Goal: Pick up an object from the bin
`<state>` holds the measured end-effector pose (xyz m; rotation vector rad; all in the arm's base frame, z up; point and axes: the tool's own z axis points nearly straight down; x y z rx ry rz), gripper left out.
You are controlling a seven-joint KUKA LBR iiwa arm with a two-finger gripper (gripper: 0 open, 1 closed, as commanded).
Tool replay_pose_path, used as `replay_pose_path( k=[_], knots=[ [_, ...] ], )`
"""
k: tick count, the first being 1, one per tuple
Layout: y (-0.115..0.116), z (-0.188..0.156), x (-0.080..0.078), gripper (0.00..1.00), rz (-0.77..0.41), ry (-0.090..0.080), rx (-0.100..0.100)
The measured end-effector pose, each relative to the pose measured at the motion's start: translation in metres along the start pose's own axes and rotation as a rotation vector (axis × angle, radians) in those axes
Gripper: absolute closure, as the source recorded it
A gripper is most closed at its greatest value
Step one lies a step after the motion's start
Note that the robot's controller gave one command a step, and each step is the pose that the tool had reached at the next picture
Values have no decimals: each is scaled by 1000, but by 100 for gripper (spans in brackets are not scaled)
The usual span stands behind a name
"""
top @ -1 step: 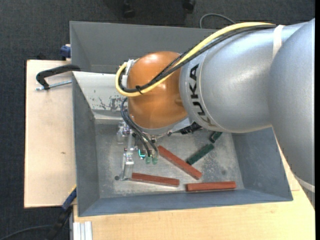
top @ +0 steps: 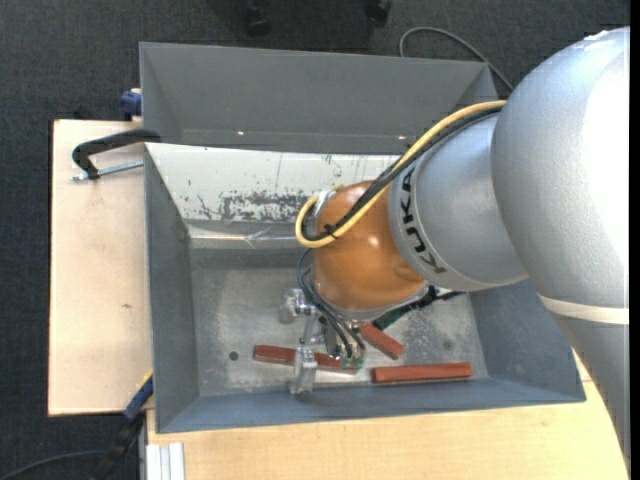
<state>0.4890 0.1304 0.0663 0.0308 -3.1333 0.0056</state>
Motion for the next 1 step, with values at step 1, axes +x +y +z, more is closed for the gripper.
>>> replay_pose_path(
  k=[1],
  knots=[
    [-11,-35,-3,0,167,-14,-7]
  ],
)
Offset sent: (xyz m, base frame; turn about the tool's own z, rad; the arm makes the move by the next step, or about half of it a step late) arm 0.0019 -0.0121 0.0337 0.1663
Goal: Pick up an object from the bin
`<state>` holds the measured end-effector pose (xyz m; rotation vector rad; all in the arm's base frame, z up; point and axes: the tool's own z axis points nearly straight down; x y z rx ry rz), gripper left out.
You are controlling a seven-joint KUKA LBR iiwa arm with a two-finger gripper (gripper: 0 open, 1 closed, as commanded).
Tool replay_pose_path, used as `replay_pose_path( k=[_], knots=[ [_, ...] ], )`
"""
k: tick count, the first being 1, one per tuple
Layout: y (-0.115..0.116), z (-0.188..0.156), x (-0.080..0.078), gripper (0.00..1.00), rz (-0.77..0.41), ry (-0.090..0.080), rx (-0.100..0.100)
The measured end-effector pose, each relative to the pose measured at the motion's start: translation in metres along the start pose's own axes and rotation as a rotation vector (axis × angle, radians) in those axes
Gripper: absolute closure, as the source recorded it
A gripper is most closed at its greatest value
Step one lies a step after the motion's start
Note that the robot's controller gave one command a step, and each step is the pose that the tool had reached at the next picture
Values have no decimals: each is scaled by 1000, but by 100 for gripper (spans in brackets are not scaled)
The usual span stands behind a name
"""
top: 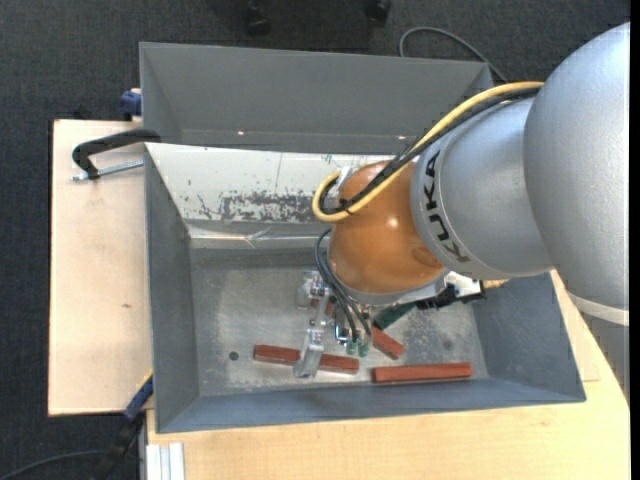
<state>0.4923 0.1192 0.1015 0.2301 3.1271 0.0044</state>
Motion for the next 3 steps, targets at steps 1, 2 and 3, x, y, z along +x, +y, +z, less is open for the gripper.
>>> replay_pose_path(
  k=[1,2,3],
  knots=[
    [11,1,0,0,-105,2,0],
    [14,32,3,0,-190,9,3],
    [15,32,3,0,-189,7,2]
  ],
)
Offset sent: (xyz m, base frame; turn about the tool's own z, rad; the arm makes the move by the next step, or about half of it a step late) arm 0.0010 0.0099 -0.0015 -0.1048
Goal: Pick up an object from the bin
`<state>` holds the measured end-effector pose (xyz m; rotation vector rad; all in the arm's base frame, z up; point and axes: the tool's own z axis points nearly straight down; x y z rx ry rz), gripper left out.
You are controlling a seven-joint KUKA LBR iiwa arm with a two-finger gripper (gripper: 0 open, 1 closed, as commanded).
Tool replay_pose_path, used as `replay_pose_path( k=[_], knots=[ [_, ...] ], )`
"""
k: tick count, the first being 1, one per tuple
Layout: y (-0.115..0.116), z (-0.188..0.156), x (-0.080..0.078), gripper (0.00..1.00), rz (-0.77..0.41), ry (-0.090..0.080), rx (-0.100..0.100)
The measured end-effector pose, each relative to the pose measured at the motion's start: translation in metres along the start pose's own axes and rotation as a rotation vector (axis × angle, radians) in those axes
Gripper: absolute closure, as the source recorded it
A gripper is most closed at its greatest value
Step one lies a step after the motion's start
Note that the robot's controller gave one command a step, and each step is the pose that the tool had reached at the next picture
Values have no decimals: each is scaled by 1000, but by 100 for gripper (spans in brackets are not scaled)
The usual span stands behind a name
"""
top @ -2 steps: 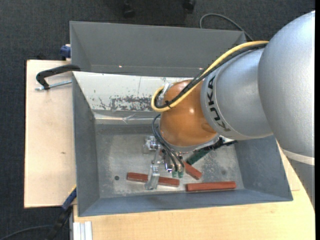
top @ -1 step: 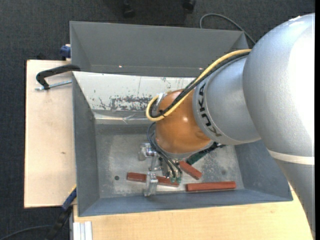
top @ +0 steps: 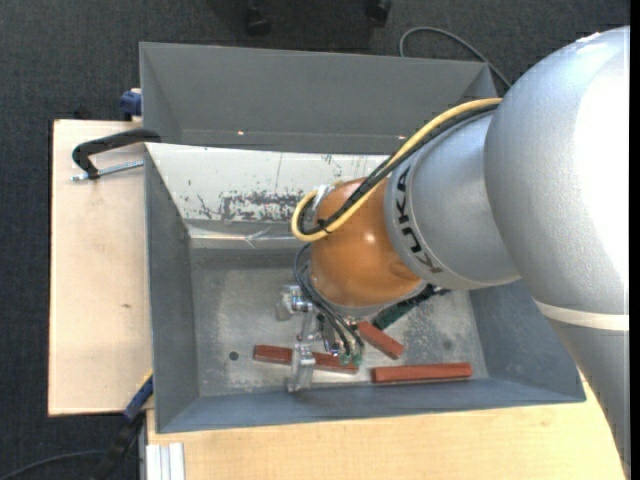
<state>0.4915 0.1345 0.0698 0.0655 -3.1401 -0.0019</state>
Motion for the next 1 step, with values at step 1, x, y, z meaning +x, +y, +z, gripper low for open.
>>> replay_pose_path(
  k=[1],
  knots=[
    [0,0,0,100,0,0,0]
  ],
)
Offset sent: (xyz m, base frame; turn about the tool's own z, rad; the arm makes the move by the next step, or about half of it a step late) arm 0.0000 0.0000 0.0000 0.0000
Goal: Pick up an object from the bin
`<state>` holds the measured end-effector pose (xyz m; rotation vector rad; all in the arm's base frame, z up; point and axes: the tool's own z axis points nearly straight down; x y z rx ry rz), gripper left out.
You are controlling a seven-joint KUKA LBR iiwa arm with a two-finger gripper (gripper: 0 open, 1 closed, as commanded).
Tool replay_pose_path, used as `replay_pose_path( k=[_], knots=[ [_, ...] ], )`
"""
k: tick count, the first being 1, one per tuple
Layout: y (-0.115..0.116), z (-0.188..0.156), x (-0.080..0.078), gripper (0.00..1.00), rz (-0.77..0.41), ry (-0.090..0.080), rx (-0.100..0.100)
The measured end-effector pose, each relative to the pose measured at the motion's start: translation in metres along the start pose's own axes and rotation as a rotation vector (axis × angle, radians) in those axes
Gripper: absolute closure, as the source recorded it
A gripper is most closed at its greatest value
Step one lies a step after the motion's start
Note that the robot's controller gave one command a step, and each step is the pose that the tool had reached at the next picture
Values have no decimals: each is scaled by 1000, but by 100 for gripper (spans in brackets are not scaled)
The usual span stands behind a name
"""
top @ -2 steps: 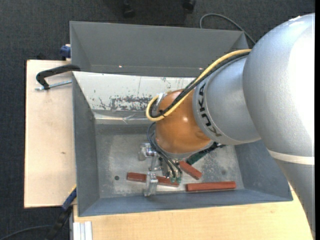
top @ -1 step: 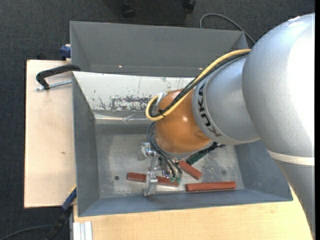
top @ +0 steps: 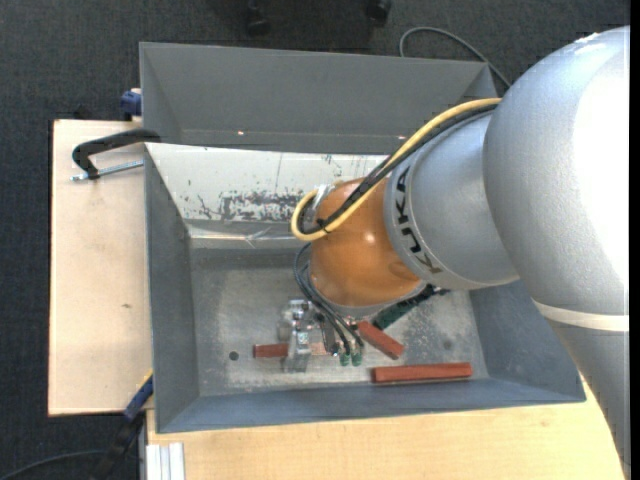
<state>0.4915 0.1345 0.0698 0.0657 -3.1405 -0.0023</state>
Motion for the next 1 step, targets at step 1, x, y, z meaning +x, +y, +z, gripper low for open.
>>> replay_pose_path(
  k=[1],
  knots=[
    [1,-90,-3,100,1,-13,-3]
  ],
)
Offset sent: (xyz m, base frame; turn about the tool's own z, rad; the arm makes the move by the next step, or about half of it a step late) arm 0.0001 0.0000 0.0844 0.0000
